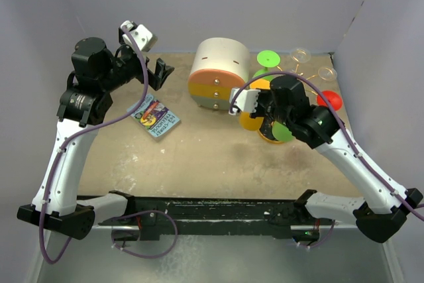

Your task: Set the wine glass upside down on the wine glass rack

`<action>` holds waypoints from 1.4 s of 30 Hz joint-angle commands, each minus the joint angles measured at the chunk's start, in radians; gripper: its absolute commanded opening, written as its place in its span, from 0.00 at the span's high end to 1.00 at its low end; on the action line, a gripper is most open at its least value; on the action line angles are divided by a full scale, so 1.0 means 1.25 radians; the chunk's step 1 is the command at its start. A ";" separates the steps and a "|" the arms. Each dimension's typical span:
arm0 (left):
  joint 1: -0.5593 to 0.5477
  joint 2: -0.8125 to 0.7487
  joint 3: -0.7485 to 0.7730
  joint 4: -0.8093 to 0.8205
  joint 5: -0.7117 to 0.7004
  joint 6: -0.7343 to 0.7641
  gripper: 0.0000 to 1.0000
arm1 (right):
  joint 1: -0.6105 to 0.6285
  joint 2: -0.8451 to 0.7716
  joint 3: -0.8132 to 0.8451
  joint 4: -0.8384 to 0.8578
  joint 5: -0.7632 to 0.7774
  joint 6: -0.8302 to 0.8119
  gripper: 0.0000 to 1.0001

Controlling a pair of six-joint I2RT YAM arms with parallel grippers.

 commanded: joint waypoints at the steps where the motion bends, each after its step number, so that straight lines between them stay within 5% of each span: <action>1: 0.006 -0.010 -0.008 0.019 0.010 0.019 0.01 | 0.003 -0.008 0.023 0.003 -0.026 0.017 0.83; 16: 0.006 -0.015 -0.013 0.019 0.008 0.022 0.01 | 0.004 -0.007 0.029 -0.009 -0.066 0.034 0.69; 31: 0.006 -0.024 -0.033 0.024 -0.036 0.043 0.01 | -0.026 -0.019 0.135 -0.037 -0.264 0.158 0.29; 38: 0.006 -0.024 -0.043 0.035 -0.071 0.043 0.01 | -0.166 -0.023 0.123 0.190 -0.119 0.450 0.20; 42: 0.006 -0.024 -0.043 0.038 -0.081 0.041 0.01 | -0.212 -0.030 0.102 0.267 -0.035 0.501 0.14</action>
